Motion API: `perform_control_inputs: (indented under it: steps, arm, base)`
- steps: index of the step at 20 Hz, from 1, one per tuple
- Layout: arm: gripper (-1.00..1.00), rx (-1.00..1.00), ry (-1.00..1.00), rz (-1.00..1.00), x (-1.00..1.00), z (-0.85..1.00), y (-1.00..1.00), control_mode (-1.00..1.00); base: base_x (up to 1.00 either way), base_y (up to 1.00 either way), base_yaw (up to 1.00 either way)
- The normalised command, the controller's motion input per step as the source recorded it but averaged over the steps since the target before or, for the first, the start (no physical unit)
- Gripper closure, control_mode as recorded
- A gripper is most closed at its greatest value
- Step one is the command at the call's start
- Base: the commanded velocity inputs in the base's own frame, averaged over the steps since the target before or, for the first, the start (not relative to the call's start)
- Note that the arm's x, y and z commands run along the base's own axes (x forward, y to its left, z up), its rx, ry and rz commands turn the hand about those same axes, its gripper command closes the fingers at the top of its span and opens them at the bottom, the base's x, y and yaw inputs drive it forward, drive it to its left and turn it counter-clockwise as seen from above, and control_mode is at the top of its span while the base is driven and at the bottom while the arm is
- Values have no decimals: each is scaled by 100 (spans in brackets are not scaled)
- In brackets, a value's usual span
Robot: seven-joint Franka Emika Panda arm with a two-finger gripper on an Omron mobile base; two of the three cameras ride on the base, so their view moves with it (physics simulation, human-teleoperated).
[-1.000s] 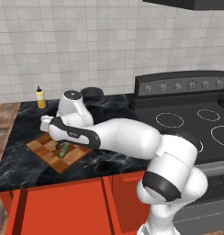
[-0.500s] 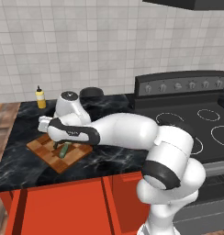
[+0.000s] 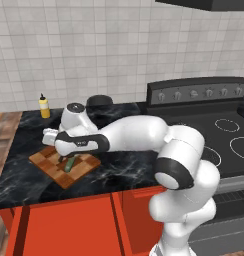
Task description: Open the drawer on the left and place the cutting tools on the cutting board.
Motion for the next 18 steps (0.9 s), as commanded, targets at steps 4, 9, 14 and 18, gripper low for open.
perform_control_inputs:
  steps: [4,9,14,18]
  arm:
    - [100,0,0,0,19,-23,11,-100]
    - [100,0,0,0,15,-25,21,-100]
    - [100,0,0,0,3,-28,37,-100]
    - [100,0,0,0,12,-32,36,-100]
  base:
    - [0,0,0]
    - [0,0,0]
    - [0,0,0]
    - [0,0,0]
